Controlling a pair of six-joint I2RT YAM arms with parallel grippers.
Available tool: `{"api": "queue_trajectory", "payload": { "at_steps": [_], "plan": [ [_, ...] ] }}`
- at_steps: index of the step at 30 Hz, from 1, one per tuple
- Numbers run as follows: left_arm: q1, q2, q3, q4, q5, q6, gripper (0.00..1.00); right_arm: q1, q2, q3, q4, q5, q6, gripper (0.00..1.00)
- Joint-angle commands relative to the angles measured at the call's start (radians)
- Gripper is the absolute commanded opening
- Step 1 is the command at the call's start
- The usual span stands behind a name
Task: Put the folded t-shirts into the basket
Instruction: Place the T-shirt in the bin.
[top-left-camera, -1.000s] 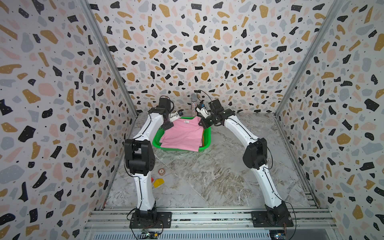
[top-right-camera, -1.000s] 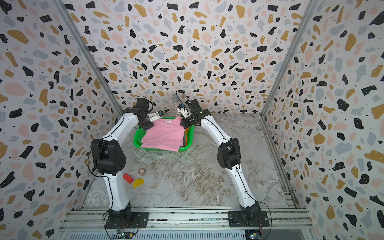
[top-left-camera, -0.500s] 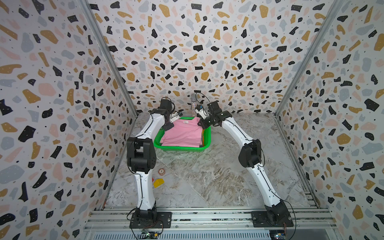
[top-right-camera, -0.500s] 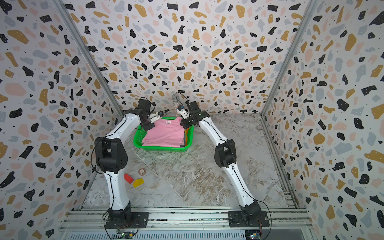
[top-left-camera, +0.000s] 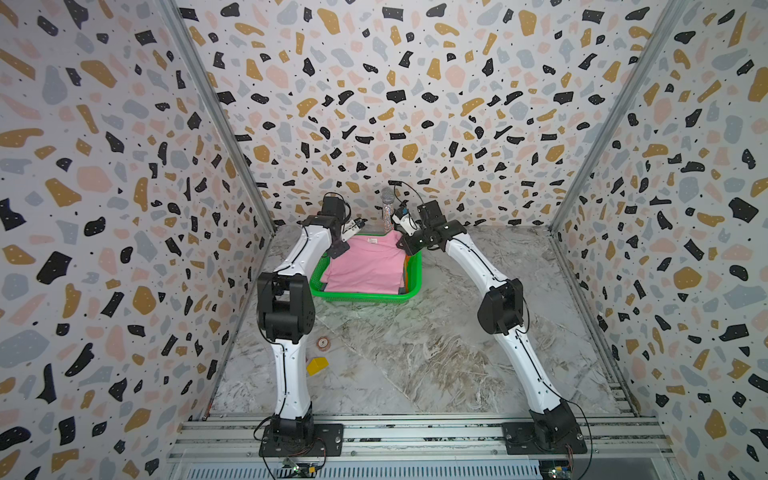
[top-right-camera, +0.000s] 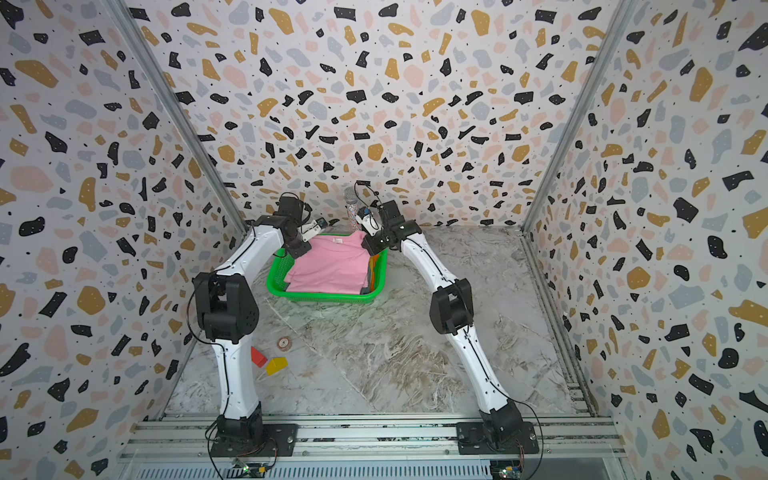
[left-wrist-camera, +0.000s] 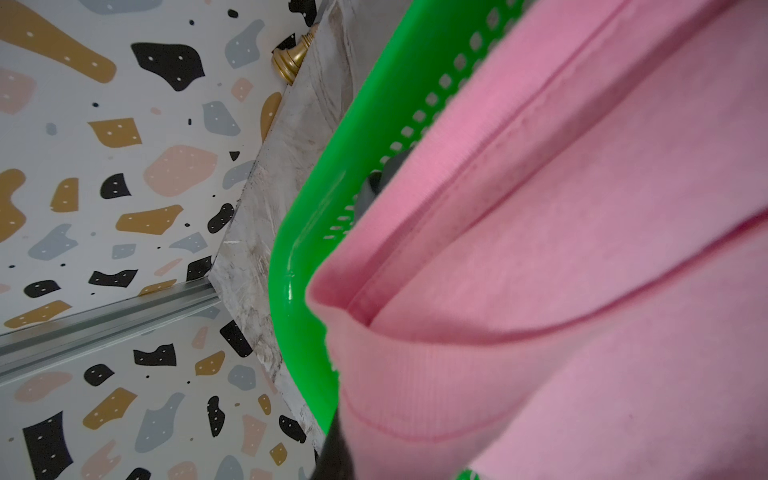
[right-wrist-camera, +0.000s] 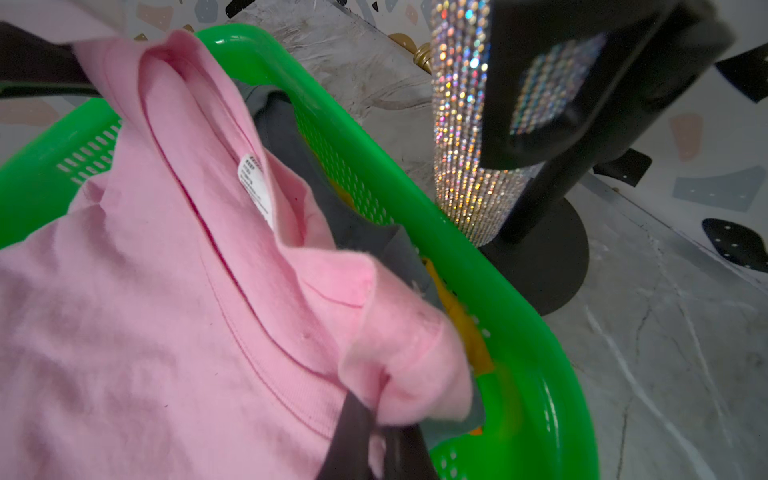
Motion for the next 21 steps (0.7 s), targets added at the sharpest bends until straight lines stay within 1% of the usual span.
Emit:
{"api": "queue_trajectory", "payload": {
  "at_steps": [1,2,5,9,12,14,17,21],
  "plan": [
    [0.021,0.004,-0.010,0.044,-0.080,-0.031,0.00,-0.027,0.008,0.039,-0.021,0.033,-0.014,0.00],
    [0.021,0.006,-0.010,0.046,-0.086,-0.034,0.00,-0.027,0.008,0.039,-0.022,0.036,-0.015,0.00],
    [0.023,0.007,-0.013,0.042,-0.090,-0.047,0.00,-0.030,0.003,0.038,-0.034,0.040,-0.023,0.06],
    [0.023,0.000,-0.033,0.041,-0.077,-0.070,0.00,-0.037,-0.031,0.023,-0.066,0.019,-0.038,0.20],
    [0.023,0.000,-0.038,0.030,-0.055,-0.094,0.20,-0.046,-0.079,-0.008,-0.085,-0.005,-0.051,0.31],
    [0.021,0.002,-0.035,0.025,-0.041,-0.114,0.31,-0.050,-0.121,-0.042,-0.102,-0.022,-0.064,0.36],
    [0.021,-0.003,-0.032,0.034,-0.043,-0.144,0.42,-0.057,-0.217,-0.141,-0.110,-0.045,-0.092,0.43],
    [0.021,-0.040,-0.053,0.082,-0.058,-0.179,0.55,-0.058,-0.381,-0.315,-0.108,-0.070,-0.172,0.50]
  ]
}}
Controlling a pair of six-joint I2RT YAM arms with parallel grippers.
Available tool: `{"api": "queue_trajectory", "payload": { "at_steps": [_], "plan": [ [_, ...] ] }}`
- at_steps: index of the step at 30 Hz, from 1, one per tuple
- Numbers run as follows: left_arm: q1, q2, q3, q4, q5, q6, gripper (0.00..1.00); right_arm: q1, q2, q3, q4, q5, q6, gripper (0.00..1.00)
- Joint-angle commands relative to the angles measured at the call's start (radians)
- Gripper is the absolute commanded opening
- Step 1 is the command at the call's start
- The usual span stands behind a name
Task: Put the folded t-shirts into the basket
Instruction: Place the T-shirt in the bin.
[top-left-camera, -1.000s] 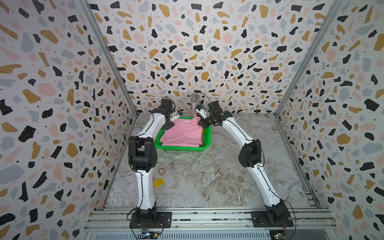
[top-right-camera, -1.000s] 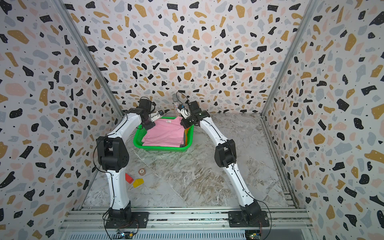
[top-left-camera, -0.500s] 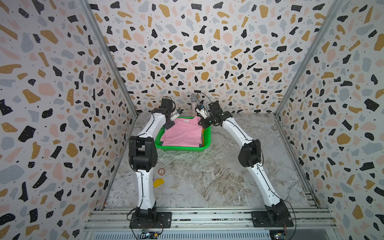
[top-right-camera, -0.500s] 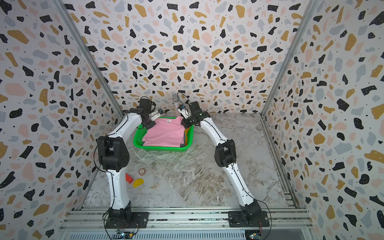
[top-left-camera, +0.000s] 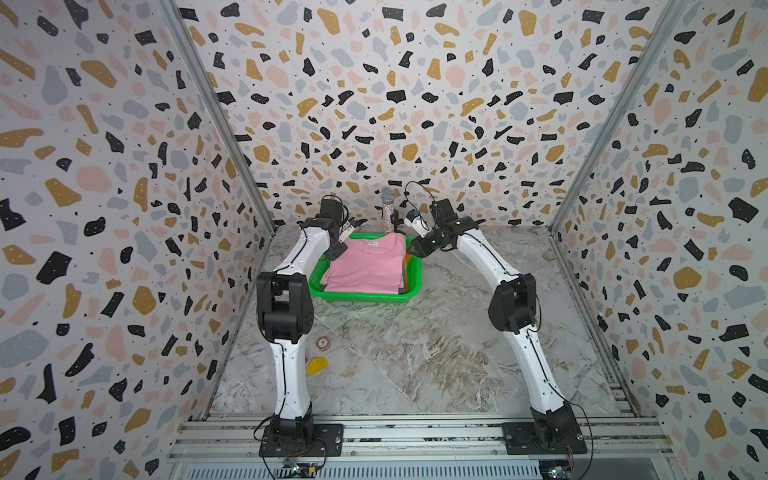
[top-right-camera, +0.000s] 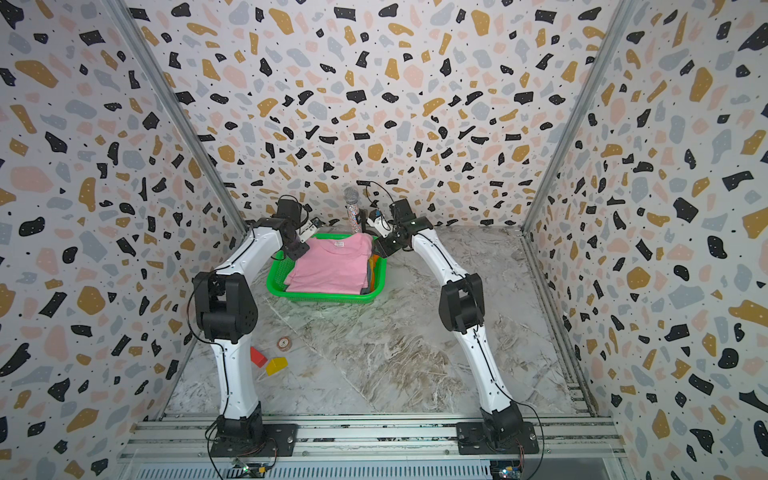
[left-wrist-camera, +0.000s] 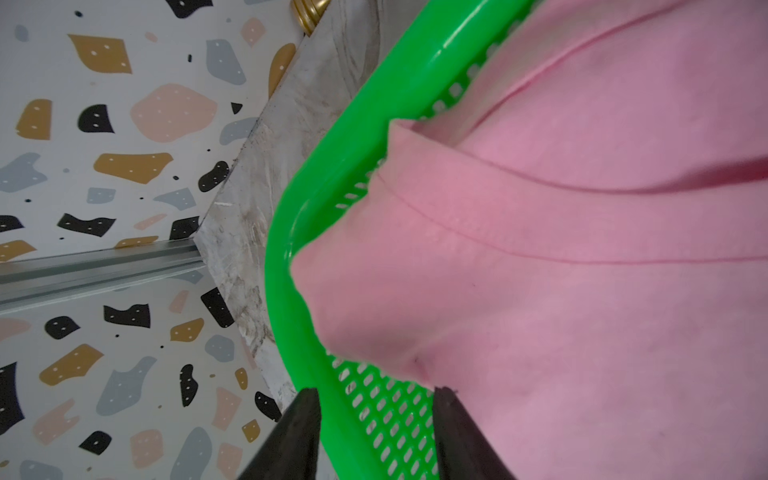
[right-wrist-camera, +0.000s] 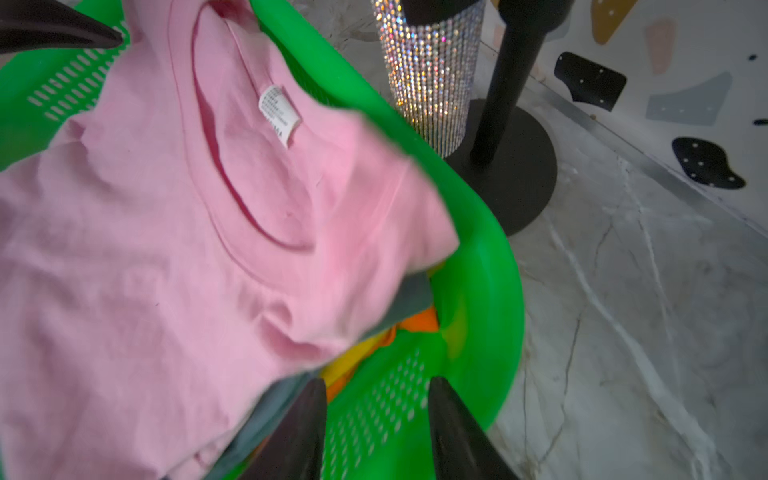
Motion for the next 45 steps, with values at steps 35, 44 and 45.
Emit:
{"api": "queue_trajectory", "payload": {
  "at_steps": [35,44,45],
  "plan": [
    [0.008,-0.004,0.126,-0.196,0.330,-0.189,0.80,-0.104,-1.099,-1.282,0.018,0.411,-0.350,0.71],
    [0.008,-0.412,-0.297,0.051,0.312,-0.211,0.91,-0.193,-1.205,-1.374,0.128,0.525,-0.370,0.93],
    [0.008,-0.458,-0.358,0.090,0.301,-0.210,0.92,-0.207,-1.222,-1.392,0.155,0.544,-0.373,0.97]
  ]
}}
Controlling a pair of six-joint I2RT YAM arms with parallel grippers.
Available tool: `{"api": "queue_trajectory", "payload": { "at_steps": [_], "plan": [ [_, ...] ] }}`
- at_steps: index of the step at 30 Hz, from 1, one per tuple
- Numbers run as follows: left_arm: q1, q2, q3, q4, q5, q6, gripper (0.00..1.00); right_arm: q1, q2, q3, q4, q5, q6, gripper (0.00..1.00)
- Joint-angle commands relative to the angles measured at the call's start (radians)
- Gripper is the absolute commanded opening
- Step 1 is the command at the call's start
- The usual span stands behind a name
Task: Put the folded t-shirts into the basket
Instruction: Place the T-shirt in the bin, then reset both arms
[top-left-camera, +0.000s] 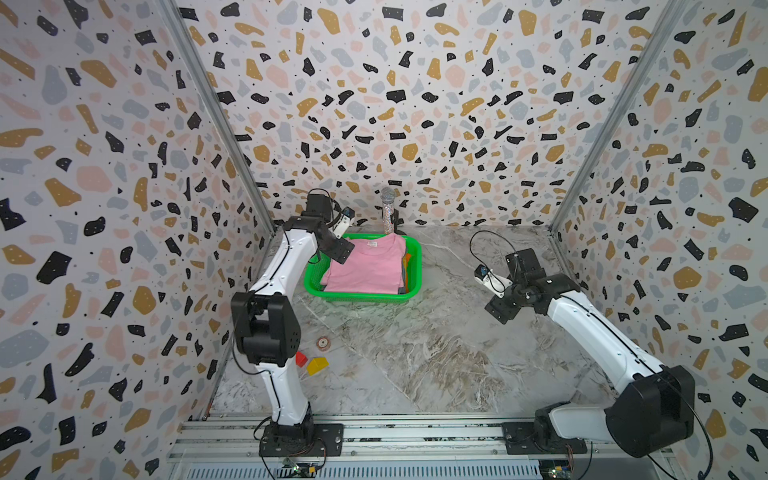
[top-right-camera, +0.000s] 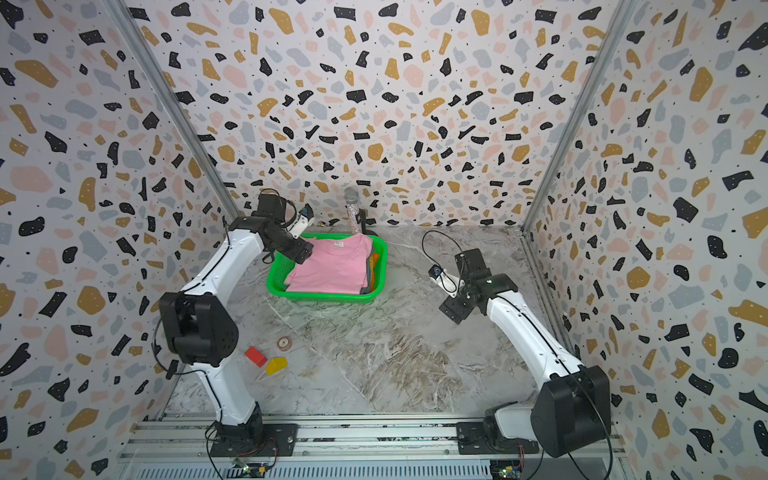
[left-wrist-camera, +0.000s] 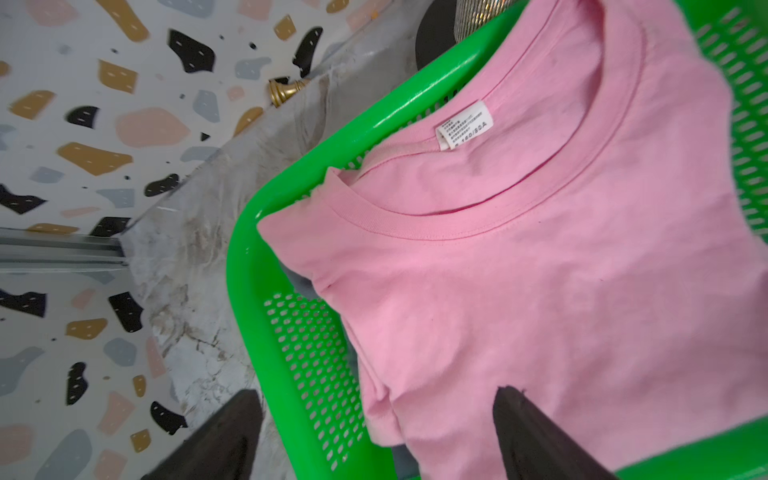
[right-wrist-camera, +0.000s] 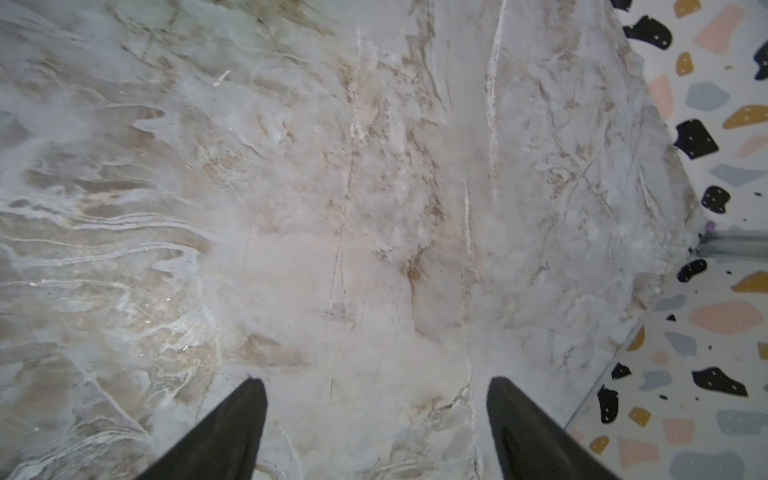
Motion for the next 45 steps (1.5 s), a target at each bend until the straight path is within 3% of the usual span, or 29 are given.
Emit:
{"api": "queue_trajectory", "payload": {
  "at_steps": [1,3,7,16,22,27,31,36,38,45],
  "plan": [
    [0.003,-0.140,-0.182,0.158,-0.023,-0.008,0.95,-0.045,-0.079,-0.047,0.095,0.090,-0.019,0.99],
    [0.004,-0.226,-0.295,0.232,-0.044,-0.009,1.00,-0.073,-0.113,-0.089,0.160,0.122,-0.037,1.00],
    [0.006,-0.375,-0.481,0.352,-0.099,-0.043,1.00,-0.138,-0.159,-0.153,0.260,0.153,-0.019,1.00],
    [0.054,-0.691,-0.896,0.713,-0.250,-0.207,1.00,-0.316,-0.229,-0.307,0.522,0.155,0.195,1.00],
    [0.113,-0.778,-1.067,0.804,-0.200,-0.322,1.00,-0.335,-0.230,-0.471,0.824,0.328,0.403,1.00],
    [0.121,-0.826,-1.250,0.912,-0.054,-0.352,1.00,-0.336,-0.181,-0.546,0.857,0.158,0.481,1.00],
    [0.121,-0.815,-1.365,1.069,0.040,-0.358,1.00,-0.332,-0.118,-0.626,1.000,0.071,0.504,1.00],
    [0.119,-0.712,-1.445,1.326,0.103,-0.419,1.00,-0.332,-0.005,-0.741,1.348,0.035,0.494,1.00],
    [0.110,-0.637,-1.460,1.440,0.102,-0.420,1.00,-0.328,0.006,-0.710,1.292,0.039,0.492,1.00],
    [0.087,-0.367,-1.482,1.758,0.048,-0.430,1.00,-0.332,-0.036,-0.781,1.389,0.001,0.480,1.00]
  ]
}}
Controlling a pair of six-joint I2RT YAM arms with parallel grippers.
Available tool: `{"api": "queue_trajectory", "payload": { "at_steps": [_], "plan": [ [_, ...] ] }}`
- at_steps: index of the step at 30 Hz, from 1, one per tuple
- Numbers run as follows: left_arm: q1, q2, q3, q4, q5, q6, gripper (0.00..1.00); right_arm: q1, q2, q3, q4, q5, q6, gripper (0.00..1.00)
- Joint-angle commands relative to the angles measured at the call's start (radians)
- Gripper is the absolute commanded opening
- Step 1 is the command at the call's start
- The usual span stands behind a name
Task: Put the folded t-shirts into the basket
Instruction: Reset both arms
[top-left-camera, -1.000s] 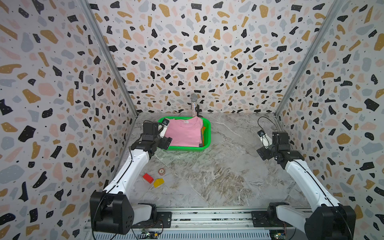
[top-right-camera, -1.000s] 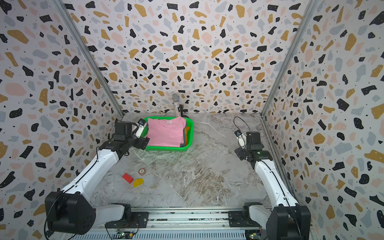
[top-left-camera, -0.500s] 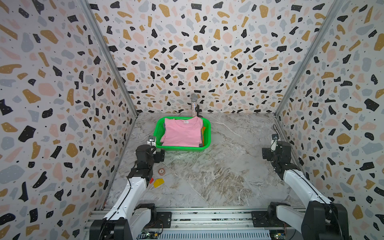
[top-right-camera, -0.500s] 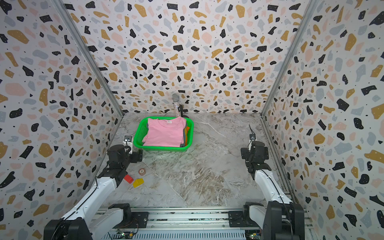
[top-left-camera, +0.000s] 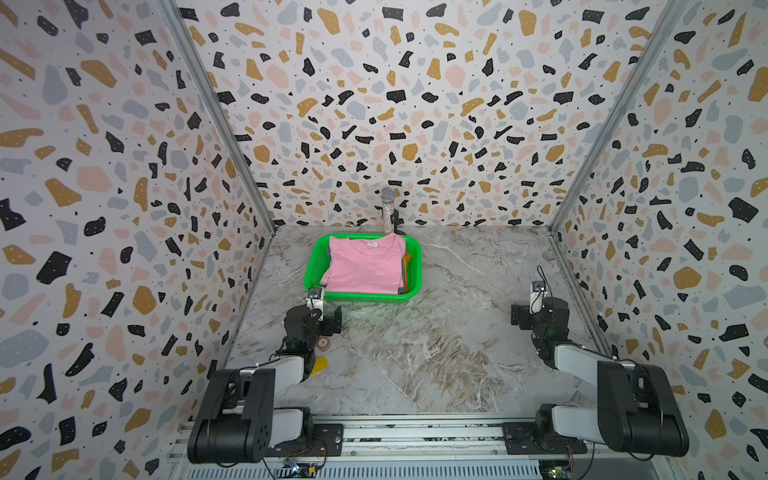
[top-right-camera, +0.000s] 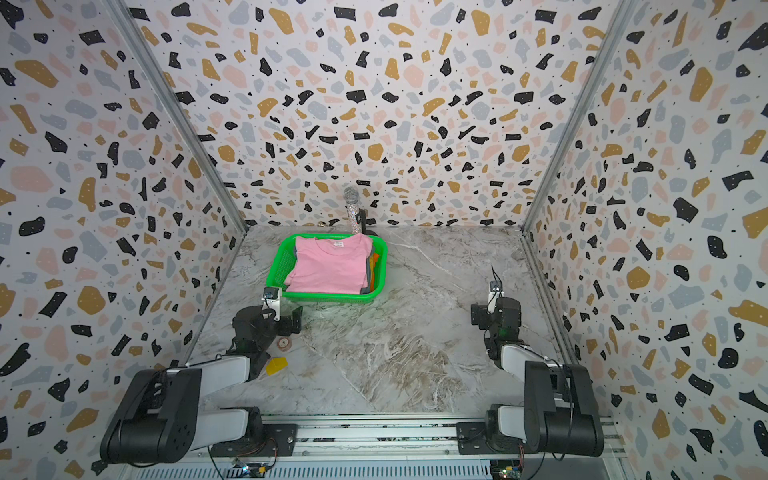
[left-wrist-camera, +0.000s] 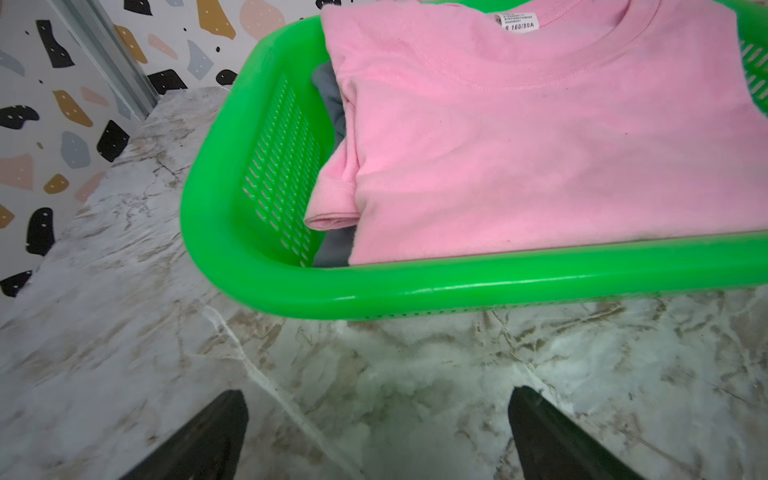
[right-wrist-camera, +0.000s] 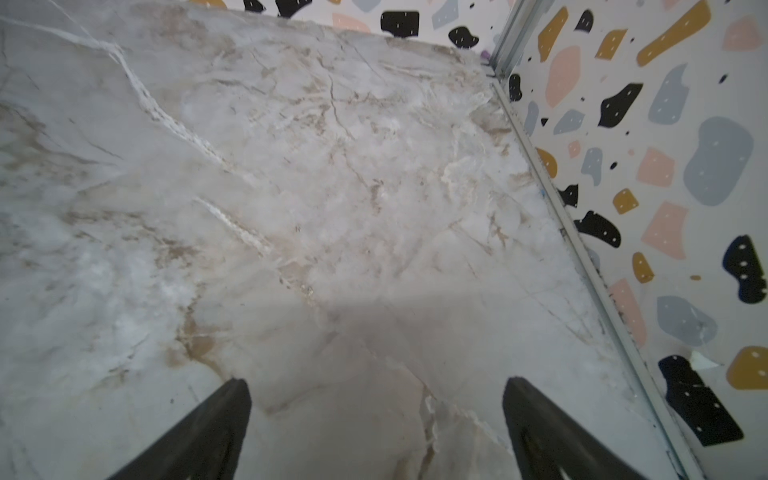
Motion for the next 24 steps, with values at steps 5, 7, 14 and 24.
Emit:
{"api": "queue_trajectory", "payload": {
  "at_steps": [5,7,14,24],
  "plan": [
    [-0.018,0.027,0.029,0.124,-0.068,-0.038,1.00,0.000,-0.058,-0.041,0.092,-0.096,0.022,1.00],
    [-0.018,0.019,0.041,0.087,-0.069,-0.037,1.00,0.000,-0.048,-0.060,0.172,-0.124,0.072,1.00],
    [-0.018,0.027,0.064,0.055,-0.086,-0.046,1.00,0.004,0.193,-0.059,0.410,-0.131,0.097,1.00],
    [-0.018,0.030,0.079,0.030,-0.084,-0.044,1.00,0.024,0.213,0.010,0.291,-0.116,0.079,1.00]
  ]
}}
